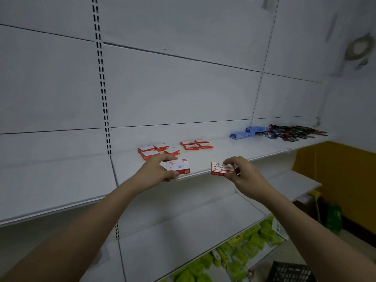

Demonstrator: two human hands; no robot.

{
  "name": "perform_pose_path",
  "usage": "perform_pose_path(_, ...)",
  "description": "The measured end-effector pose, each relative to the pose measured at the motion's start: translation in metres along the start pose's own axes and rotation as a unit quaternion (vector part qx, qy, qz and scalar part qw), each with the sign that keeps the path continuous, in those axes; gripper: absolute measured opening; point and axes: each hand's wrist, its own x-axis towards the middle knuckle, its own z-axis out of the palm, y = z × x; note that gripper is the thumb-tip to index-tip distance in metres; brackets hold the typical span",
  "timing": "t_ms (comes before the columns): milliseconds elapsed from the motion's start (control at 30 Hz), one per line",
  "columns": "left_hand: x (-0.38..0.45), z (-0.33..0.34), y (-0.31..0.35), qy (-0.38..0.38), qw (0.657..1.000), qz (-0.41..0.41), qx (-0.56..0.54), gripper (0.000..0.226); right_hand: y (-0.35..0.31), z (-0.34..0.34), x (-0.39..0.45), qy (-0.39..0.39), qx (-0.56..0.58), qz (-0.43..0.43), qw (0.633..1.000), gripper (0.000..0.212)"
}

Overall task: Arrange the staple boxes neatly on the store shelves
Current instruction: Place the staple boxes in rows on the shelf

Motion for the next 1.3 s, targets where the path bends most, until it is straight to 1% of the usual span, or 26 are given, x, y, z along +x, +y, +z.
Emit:
perform_pose_path(200,0.043,0.024,-0.009,0.065,0.997,-0.044,0.027,0.053,0.066,0.019,0.065,-0.023,0.06,-0.055,0.996,0.032)
perform_pose_path(367,0.069,0.054,-0.003,0.131,0.988,-0.081,0.023,0.05,0.122,0.015,0.116,-0.056,0.085,-0.091,0.991,0.032)
perform_pose_path(433,0.075,0.062,0.0,0.149,0.984,-0.094,0.038,0.049,0.138,0.015,0.134,-0.07,0.094,-0.098,0.988,0.032)
perform_pose_path(500,0.077,0.069,0.002,0.181,0.977,-0.102,0.042,0.047,0.149,0.018,0.151,-0.085,0.104,-0.109,0.985,0.033)
perform_pose_path(567,0.074,0.073,0.0,0.214,0.969,-0.112,0.057,0.046,0.153,0.025,0.165,-0.099,0.115,-0.12,0.981,0.034)
perform_pose_path(667,0.065,0.073,-0.009,0.236,0.959,-0.131,0.089,0.045,0.149,0.042,0.178,-0.122,0.125,-0.136,0.975,0.033)
perform_pose_path(733,0.063,0.066,-0.017,0.256,0.95,-0.143,0.106,0.044,0.144,0.052,0.187,-0.134,0.115,-0.151,0.973,0.033)
perform_pose_path(833,0.071,0.051,-0.028,0.283,0.934,-0.172,0.136,0.049,0.137,0.064,0.203,-0.135,0.101,-0.151,0.974,0.032)
perform_pose_path(933,0.082,0.041,-0.038,0.289,0.923,-0.192,0.168,0.054,0.136,0.075,0.219,-0.132,0.084,-0.144,0.977,0.031)
perform_pose_path(1033,0.091,0.035,-0.05,0.287,0.915,-0.207,0.196,0.057,0.135,0.083,0.231,-0.137,0.108,-0.137,0.975,0.027)
perform_pose_path(1133,0.096,0.03,-0.058,0.272,0.911,-0.214,0.225,0.053,0.133,0.093,0.239,-0.148,0.126,-0.126,0.973,0.026)
perform_pose_path(1200,0.096,0.028,-0.059,0.268,0.915,-0.207,0.218,0.048,0.133,0.102,0.243,-0.149,0.133,-0.118,0.973,0.026)
perform_pose_path(1300,0.096,0.028,-0.06,0.289,0.916,-0.181,0.21,0.035,0.133,0.116,0.247,-0.131,0.129,-0.116,0.976,0.024)
